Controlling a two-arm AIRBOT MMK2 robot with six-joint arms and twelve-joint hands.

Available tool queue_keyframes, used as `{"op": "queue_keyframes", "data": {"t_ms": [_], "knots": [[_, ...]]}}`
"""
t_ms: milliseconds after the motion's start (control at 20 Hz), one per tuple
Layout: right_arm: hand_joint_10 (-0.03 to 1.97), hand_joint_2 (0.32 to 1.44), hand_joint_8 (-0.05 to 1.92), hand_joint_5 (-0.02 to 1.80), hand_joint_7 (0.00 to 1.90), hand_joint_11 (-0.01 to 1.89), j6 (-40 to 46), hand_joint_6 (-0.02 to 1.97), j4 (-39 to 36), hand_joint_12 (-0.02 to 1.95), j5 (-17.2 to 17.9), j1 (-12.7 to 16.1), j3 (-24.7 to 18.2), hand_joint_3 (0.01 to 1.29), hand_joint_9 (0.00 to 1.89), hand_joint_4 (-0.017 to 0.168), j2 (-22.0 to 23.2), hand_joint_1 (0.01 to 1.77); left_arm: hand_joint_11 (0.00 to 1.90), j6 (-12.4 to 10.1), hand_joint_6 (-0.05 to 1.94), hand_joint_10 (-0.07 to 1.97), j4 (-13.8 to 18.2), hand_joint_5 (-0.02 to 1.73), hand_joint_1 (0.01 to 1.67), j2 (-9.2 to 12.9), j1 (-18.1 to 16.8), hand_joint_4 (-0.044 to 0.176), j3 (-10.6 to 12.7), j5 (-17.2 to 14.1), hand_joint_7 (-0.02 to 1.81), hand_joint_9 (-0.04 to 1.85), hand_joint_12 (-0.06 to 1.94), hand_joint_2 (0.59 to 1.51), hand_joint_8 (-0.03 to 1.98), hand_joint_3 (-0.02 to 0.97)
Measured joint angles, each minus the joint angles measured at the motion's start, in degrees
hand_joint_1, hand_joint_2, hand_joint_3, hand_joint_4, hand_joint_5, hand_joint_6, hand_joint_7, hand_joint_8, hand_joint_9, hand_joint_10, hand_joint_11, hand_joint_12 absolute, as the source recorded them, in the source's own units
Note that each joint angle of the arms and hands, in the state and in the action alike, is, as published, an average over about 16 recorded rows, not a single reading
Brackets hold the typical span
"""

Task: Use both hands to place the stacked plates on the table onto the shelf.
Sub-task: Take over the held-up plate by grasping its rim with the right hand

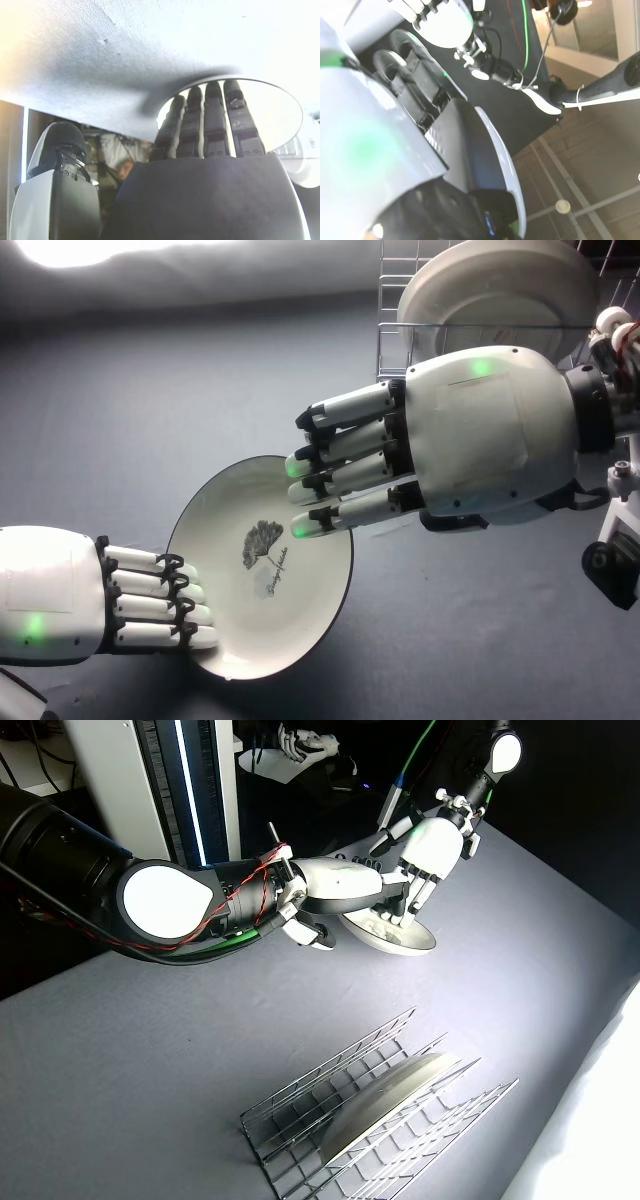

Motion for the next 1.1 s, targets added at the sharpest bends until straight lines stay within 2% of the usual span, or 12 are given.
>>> {"op": "queue_keyframes", "data": {"t_ms": [350,700,900,1100], "knots": [[0.15,1.08,0.02,0.28,0.28,0.01,0.0,0.01,0.1,0.93,-0.2,-0.3,-0.6,0.01,0.22,0.003,0.3,1.18,0.02,0.0,-0.03,-0.02,0.0,0.04,0.02,0.0,0.0,-0.010,0.0,0.0,0.07,0.09,0.19,1.120,-0.01,0.014],[0.05,1.08,0.02,0.17,0.14,0.01,-0.1,0.01,0.2,0.61,-1.6,-1.7,-2.3,0.01,0.13,0.003,0.3,1.19,0.02,0.0,-0.03,-0.01,0.0,0.04,0.02,0.0,0.0,-0.010,0.0,0.0,0.07,0.09,0.19,1.125,-0.01,0.014],[0.03,1.09,0.02,0.15,0.11,0.01,-0.2,0.01,0.3,0.51,-3.1,-2.7,-3.0,0.01,0.11,0.003,-0.4,1.18,0.02,0.0,-0.03,-0.01,0.0,0.04,0.02,0.0,0.0,-0.010,0.0,-0.1,0.07,0.09,0.19,1.130,-0.01,0.014],[0.02,1.09,0.02,0.14,0.10,0.01,-0.2,0.01,0.4,0.51,-4.7,-3.7,-2.8,0.01,0.11,0.003,-1.7,1.17,0.02,0.0,-0.03,-0.01,0.0,0.04,0.02,0.0,0.0,-0.010,0.1,-0.1,0.07,0.09,0.19,1.134,-0.01,0.014]]}}
